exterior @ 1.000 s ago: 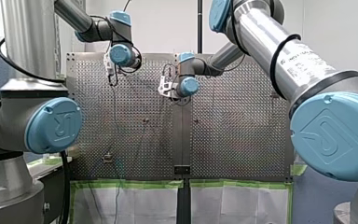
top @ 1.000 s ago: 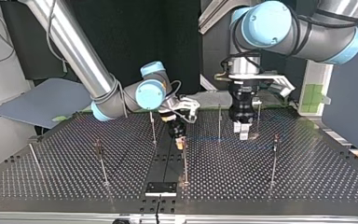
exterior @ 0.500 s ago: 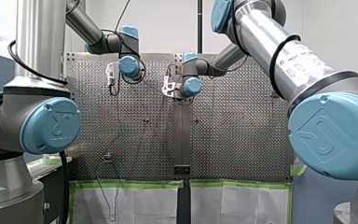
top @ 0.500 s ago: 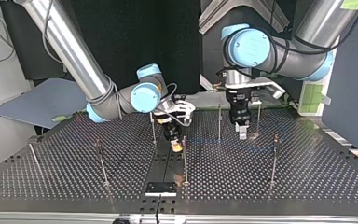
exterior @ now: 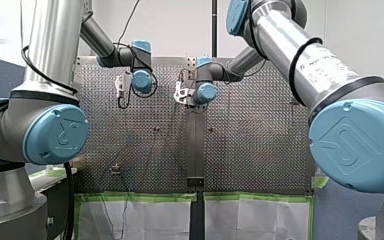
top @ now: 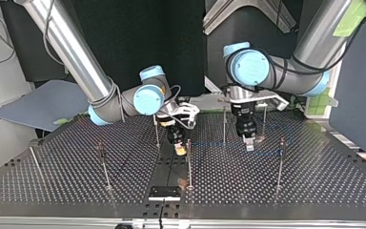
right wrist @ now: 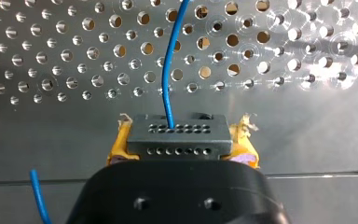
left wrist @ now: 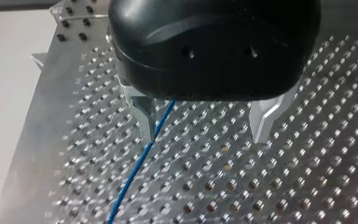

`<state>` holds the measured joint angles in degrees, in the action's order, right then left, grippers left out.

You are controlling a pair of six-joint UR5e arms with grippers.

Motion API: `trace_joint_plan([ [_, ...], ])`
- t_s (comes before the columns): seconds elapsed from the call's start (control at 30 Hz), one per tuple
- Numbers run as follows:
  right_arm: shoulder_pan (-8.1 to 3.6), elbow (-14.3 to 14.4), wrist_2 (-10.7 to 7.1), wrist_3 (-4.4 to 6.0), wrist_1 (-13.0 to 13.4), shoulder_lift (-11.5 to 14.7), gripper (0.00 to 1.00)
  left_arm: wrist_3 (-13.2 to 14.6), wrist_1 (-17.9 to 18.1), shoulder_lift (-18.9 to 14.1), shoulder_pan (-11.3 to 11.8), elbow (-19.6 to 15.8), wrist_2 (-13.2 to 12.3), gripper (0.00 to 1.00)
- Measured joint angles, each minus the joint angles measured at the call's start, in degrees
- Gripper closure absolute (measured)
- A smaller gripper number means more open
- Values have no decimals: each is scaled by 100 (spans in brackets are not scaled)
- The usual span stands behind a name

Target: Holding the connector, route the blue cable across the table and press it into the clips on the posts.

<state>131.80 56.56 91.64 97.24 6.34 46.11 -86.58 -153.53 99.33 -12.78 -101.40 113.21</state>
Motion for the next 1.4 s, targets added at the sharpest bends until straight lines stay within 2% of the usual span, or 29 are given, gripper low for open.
trace_joint_plan([
  [0.23, 0, -1, 3, -1, 7, 0, 100, 91, 115, 17, 56, 68, 120, 0],
  [0.57, 0, 0, 4, -21, 17, -2, 100, 112, 374, 32, 144, 214, -29, 0],
  [0.87, 0, 0, -19, -28, 18, -2, 100, 115, 226, 252, 169, 556, -1, 0],
  [1.07, 0, 0, -22, -29, 17, -1, 100, 71, 202, 264, 153, 601, 32, 0],
  [1.1, 0, 1, -22, -31, 18, -1, 100, 59, 202, 264, 149, 602, 34, 13],
  [1.13, 0, 0, -22, -33, 18, -1, 100, 49, 201, 264, 143, 603, 37, 13],
  [1.17, 0, 0, -22, -34, 18, -1, 100, 35, 200, 264, 136, 603, 40, 25],
  [1.2, 0, 0, -22, -34, 17, -1, 100, 24, 199, 265, 131, 604, 42, 43],
  [1.23, 0, 0, -22, -36, 18, -1, 100, 11, 195, 265, 126, 603, 43, 43],
  [1.27, 0, 0, -23, -38, 17, -1, 100, -13, 184, 266, 119, 604, 45, 62],
  [1.3, 0, -1, -22, -40, 18, -1, 100, -33, 168, 265, 112, 603, 46, 75],
  [1.33, 0, -1, -23, -41, 17, -2, 100, -53, 149, 263, 106, 602, 51, 75],
  [1.37, 0, 0, -22, -42, 17, -2, 100, -76, 124, 262, 98, 602, 65, 93],
  [1.4, 0, 0, -22, -43, 17, -2, 100, -90, 110, 261, 93, 601, 85, 100],
])
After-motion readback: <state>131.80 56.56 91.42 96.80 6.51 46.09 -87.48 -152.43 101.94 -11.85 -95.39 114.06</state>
